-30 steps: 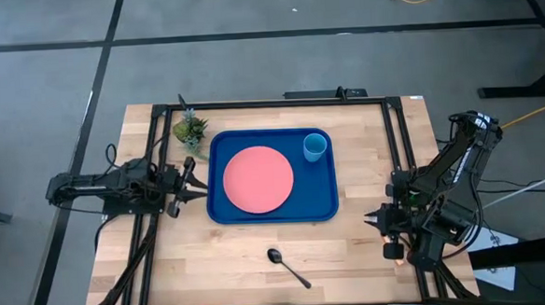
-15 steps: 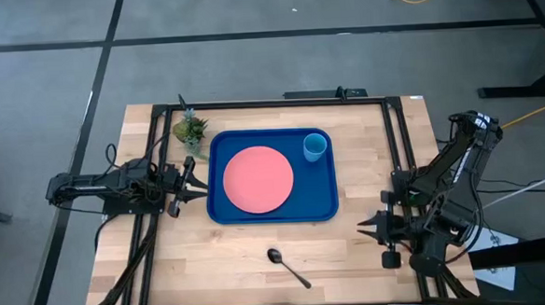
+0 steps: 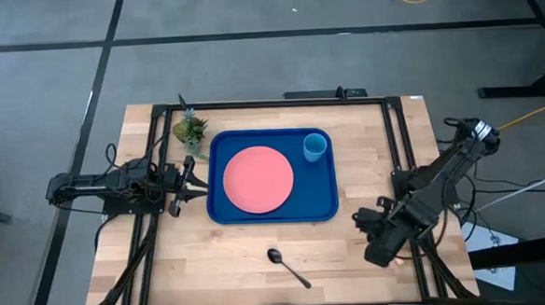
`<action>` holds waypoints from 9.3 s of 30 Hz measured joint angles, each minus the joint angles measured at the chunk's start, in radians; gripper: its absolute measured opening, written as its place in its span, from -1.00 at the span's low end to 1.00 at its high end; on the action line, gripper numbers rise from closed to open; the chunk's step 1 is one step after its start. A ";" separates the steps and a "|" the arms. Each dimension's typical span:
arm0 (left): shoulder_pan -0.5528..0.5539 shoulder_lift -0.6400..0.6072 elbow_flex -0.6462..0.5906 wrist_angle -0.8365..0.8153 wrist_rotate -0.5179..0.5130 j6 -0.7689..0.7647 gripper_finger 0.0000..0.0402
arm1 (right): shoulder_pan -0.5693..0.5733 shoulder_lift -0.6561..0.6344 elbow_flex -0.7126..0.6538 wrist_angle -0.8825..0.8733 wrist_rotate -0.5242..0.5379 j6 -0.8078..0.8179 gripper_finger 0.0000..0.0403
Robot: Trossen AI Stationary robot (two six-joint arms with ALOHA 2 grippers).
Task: Pick and place plate/cup/fork/spoon on tray
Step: Put the brown fork on the right side of the pink plate on the blue tray
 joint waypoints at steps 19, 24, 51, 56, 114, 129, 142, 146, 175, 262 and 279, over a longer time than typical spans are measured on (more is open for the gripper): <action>0.000 0.000 0.000 0.000 -0.016 0.000 -0.60 | 0.034 0.092 0.000 -0.350 0.049 0.338 -0.64; 0.000 0.000 0.000 0.000 -0.017 0.000 -0.60 | 0.078 0.082 0.000 -0.422 0.045 0.453 -0.64; 0.000 0.000 -0.001 0.000 -0.033 0.000 -0.60 | 0.072 -0.020 -0.102 -0.362 0.184 0.566 -0.64; 0.000 0.000 -0.001 0.000 -0.033 0.000 -0.60 | 0.061 -0.178 -0.339 -0.104 0.037 0.575 -0.64; 0.000 0.000 -0.001 0.000 -0.041 0.000 -0.60 | -0.045 -0.118 -0.647 0.442 -0.093 0.503 -0.64; 0.000 0.000 -0.001 0.000 -0.042 0.000 -0.60 | -0.045 -0.117 -0.648 0.442 -0.092 0.438 -0.64; 0.000 0.000 -0.001 0.000 -0.042 0.000 -0.60 | -0.070 -0.117 -0.648 0.450 -0.100 0.433 -0.92; 0.000 0.000 -0.001 0.000 -0.042 0.000 -0.60 | -0.078 -0.112 -0.632 0.445 -0.102 0.410 -0.92; 0.000 0.000 -0.001 -0.001 -0.061 0.000 -0.60 | -0.599 -0.033 -0.381 0.838 -0.027 0.171 -0.94; 0.000 0.000 -0.001 0.000 -0.061 0.000 -0.60 | -0.835 0.182 -0.380 0.833 0.019 0.229 -0.89; 0.000 0.000 -0.001 0.000 -0.061 0.000 -0.60 | -0.835 0.178 -0.380 0.815 0.001 0.226 -0.87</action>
